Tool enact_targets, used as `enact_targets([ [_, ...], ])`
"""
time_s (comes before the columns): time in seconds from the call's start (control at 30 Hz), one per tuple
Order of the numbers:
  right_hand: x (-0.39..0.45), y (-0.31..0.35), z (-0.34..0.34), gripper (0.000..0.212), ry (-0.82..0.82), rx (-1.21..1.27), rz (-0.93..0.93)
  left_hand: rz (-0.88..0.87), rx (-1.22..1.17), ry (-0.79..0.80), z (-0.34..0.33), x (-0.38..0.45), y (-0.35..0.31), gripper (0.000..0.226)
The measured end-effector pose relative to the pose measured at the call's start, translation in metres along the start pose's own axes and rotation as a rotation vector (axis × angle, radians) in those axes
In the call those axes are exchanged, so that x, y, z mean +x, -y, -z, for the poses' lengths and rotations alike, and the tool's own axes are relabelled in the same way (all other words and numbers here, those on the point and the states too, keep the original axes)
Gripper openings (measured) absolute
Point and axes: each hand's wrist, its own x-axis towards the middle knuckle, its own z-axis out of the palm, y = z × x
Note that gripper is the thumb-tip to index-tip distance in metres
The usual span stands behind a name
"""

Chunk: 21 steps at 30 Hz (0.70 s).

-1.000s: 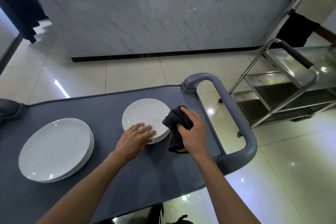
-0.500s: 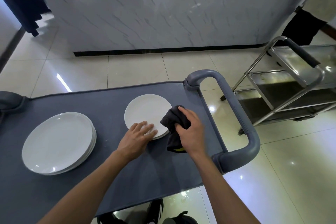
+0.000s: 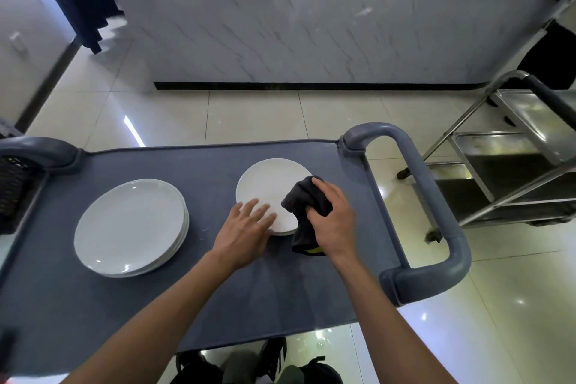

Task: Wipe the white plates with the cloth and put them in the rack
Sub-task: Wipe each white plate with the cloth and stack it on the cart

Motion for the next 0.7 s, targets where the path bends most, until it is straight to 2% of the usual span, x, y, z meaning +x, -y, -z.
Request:
enact_targets([
  [0.3,0.011,0.031,-0.058,0.059,0.138,0.031,0.103,0.186,-0.035,-0.197,0.034,-0.039,0.041,0.029],
  [0.57,0.003,0.068,-0.122,0.059,0.269,0.003,0.208,0.393,-0.007,-0.201,0.053,-0.093,0.099,0.030],
  [0.7,-0.006,0.088,-0.153,0.058,0.312,0.022,0.232,0.590,-0.079,-0.234,0.053,-0.125,0.136,0.033],
])
